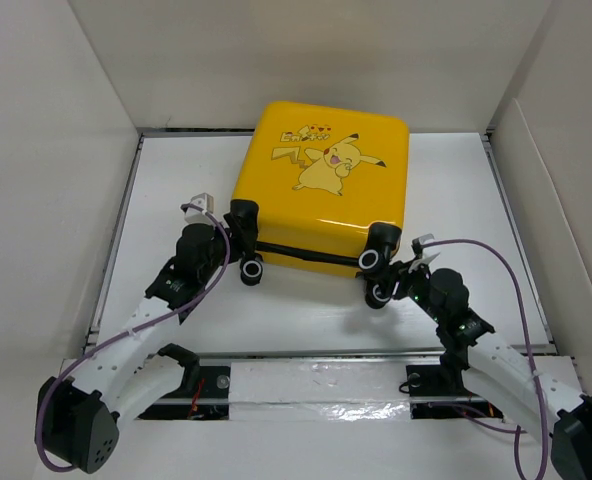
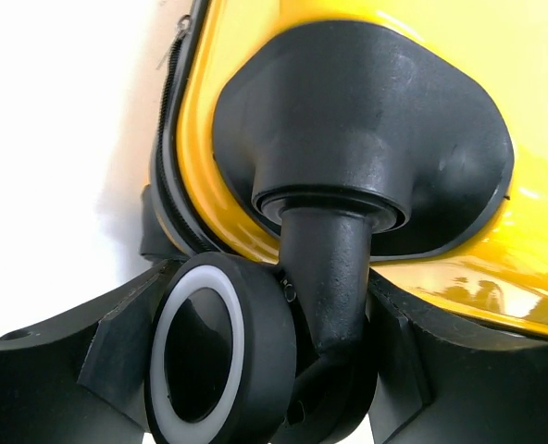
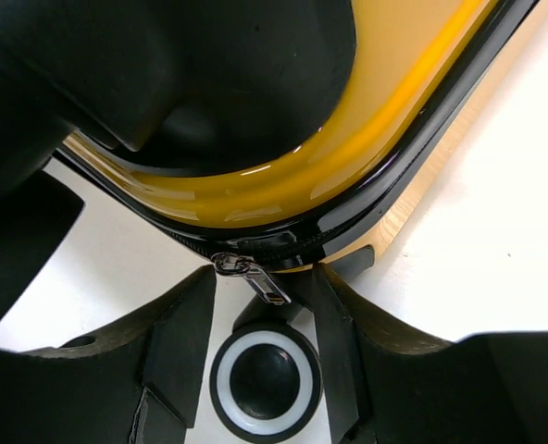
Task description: Pack the luggage
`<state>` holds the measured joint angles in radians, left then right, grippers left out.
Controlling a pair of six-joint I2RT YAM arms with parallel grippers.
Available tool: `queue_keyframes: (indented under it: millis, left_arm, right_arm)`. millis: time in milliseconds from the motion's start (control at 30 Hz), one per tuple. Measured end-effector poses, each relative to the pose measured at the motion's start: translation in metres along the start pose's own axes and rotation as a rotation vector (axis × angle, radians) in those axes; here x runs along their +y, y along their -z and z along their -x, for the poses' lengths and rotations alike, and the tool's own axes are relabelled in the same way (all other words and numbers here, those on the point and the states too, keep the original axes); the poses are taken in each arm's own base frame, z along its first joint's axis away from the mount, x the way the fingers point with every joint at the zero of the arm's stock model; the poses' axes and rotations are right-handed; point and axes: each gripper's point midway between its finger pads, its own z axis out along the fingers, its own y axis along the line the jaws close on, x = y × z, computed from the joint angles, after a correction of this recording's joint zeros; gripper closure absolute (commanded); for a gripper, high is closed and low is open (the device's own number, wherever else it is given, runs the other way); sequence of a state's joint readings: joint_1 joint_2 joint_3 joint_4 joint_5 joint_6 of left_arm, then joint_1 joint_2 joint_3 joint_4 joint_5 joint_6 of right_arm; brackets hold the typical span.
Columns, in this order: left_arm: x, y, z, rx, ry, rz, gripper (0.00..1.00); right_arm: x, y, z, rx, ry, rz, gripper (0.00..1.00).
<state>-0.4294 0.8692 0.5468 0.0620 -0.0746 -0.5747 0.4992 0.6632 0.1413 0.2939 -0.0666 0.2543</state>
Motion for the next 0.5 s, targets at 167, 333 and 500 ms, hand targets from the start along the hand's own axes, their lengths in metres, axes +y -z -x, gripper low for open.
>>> queue_keyframes:
  millis: [167, 333, 500]
  left_arm:
    - [0.003, 0.002, 0.0, 0.038, -0.045, 0.048, 0.34]
    - [0.004, 0.007, 0.008, 0.082, -0.1, 0.099, 0.21]
    - [0.003, 0.012, 0.017, 0.079, -0.152, 0.113, 0.19]
  right_arm:
    - [0.0, 0.002, 0.003, -0.011, 0.0, -0.002, 0.48]
    - [0.001, 0.003, 0.006, -0.022, 0.001, 0.0, 0.47]
    - [0.003, 0.004, 0.006, -0.026, -0.002, 0.013, 0.46]
